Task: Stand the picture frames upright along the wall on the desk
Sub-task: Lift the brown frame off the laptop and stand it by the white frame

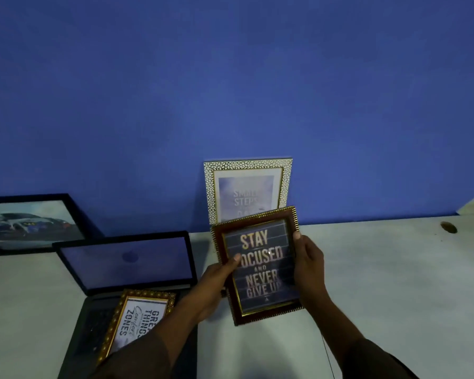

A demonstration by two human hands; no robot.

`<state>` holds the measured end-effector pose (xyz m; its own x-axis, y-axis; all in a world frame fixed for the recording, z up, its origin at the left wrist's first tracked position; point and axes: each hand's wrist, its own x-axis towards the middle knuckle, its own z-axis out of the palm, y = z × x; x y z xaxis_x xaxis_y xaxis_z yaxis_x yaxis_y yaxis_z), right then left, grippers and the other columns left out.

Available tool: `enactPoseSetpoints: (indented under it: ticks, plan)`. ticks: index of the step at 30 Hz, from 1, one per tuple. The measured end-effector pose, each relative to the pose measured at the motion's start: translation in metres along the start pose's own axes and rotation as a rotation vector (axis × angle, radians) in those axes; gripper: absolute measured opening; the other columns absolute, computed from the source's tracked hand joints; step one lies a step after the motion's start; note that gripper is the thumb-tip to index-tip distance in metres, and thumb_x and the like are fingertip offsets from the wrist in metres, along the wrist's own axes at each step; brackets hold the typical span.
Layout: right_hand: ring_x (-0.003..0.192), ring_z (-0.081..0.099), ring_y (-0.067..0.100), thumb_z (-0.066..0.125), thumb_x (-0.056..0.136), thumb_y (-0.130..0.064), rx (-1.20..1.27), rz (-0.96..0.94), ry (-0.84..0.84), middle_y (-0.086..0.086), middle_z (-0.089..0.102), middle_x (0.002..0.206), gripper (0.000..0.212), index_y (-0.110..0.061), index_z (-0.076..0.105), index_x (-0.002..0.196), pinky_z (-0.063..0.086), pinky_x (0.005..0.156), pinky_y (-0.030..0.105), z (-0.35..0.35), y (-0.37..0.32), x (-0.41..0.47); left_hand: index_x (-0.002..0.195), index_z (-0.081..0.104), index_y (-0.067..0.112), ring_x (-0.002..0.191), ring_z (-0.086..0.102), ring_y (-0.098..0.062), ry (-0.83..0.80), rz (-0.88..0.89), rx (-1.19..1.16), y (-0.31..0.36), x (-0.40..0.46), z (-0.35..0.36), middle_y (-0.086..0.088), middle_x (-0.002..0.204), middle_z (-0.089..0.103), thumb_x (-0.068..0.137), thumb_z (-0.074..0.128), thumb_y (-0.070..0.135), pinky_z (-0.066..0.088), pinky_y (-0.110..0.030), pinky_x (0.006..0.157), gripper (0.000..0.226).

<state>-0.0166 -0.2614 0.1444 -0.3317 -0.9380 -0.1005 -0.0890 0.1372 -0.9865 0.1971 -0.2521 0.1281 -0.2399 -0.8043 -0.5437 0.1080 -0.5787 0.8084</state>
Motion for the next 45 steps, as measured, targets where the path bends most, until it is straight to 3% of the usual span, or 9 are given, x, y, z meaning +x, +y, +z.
enactPoseSetpoints:
  ticks: [4,8,14,19,24,33,36,40,45]
  plan:
    - [0.083,0.075,0.031,0.043,0.094,-0.066,-0.002,0.036,-0.079,0.012,0.075,0.089,0.057,-0.013,0.065,0.096,0.06,0.082,0.059,0.002,0.025,0.007,0.135,0.064,0.016,0.127,0.065,-0.036,-0.029,-0.075,-0.216,-0.003,0.022,0.003,-0.017,0.132,0.071,0.097,0.056,0.051,0.04,-0.056,0.116,0.052]
    - [0.094,0.076,0.031,0.041,0.103,-0.054,0.058,0.151,-0.142,0.013,0.077,0.101,0.05,-0.012,0.068,0.108,0.059,0.088,0.058,-0.007,0.044,0.009,0.13,0.067,0.013,0.121,0.068,-0.037,-0.019,-0.08,-0.159,-0.011,0.044,0.003,-0.018,0.125,0.075,0.086,0.07,0.045,0.043,-0.056,0.115,0.055]
    - [0.108,0.074,0.033,0.03,0.101,-0.051,0.177,0.329,-0.224,0.013,0.075,0.118,0.059,-0.011,0.063,0.129,0.062,0.084,0.043,-0.024,0.072,0.004,0.13,0.067,0.012,0.115,0.072,-0.033,-0.036,-0.056,-0.015,-0.023,0.07,0.005,-0.014,0.119,0.078,0.078,0.084,0.041,0.048,-0.054,0.11,0.062]
    - [0.091,0.076,0.003,0.025,0.1,-0.049,0.123,0.38,-0.198,-0.004,0.079,0.104,0.054,-0.019,0.066,0.12,0.056,0.065,0.011,-0.035,0.085,-0.001,0.128,0.069,0.013,0.113,0.073,-0.033,-0.084,-0.08,0.06,-0.034,0.082,0.007,-0.013,0.12,0.078,0.069,0.088,0.043,0.051,-0.053,0.108,0.068]
    - [0.092,0.075,-0.002,0.024,0.1,-0.05,0.099,0.396,-0.199,-0.012,0.079,0.101,0.053,-0.024,0.066,0.12,0.053,0.064,0.007,-0.04,0.093,-0.003,0.129,0.068,0.014,0.109,0.075,-0.029,-0.087,-0.088,0.094,-0.037,0.083,0.012,-0.01,0.116,0.079,0.076,0.085,0.042,0.054,-0.05,0.105,0.062]
    - [0.096,0.072,0.002,0.031,0.101,-0.054,-0.128,0.327,-0.184,-0.015,0.074,0.109,0.041,-0.033,0.062,0.119,0.052,0.071,0.008,-0.045,0.088,-0.019,0.136,0.054,0.018,0.116,0.072,-0.024,0.004,0.041,0.144,-0.045,0.065,0.009,-0.01,0.132,0.071,0.061,0.094,0.052,0.055,-0.048,0.105,0.092]
    - [0.108,0.064,0.011,0.03,0.104,-0.056,-0.224,0.284,-0.072,-0.009,0.067,0.12,0.041,-0.034,0.059,0.123,0.045,0.094,0.026,-0.054,0.092,-0.024,0.15,0.036,0.02,0.136,0.054,-0.028,0.086,0.034,0.133,-0.053,0.051,0.004,-0.011,0.151,0.051,0.052,0.093,0.059,0.045,-0.047,0.114,0.12]
    - [0.107,0.062,0.022,0.026,0.098,-0.068,-0.312,0.242,0.024,0.0,0.066,0.112,0.059,-0.025,0.061,0.116,0.045,0.095,0.038,-0.063,0.102,-0.05,0.157,0.029,0.02,0.149,0.035,-0.03,0.142,0.023,0.207,-0.071,0.022,-0.009,-0.012,0.164,0.034,0.083,0.084,0.035,0.037,-0.045,0.114,0.093]
    - [0.1,0.066,0.027,0.029,0.092,-0.069,-0.355,0.259,-0.019,0.005,0.069,0.103,0.064,-0.016,0.064,0.104,0.051,0.089,0.042,-0.048,0.112,-0.084,0.155,0.032,0.023,0.148,0.039,-0.027,0.213,0.022,0.18,-0.086,-0.018,-0.046,-0.008,0.162,0.037,0.085,0.084,0.03,0.038,-0.043,0.117,0.088]
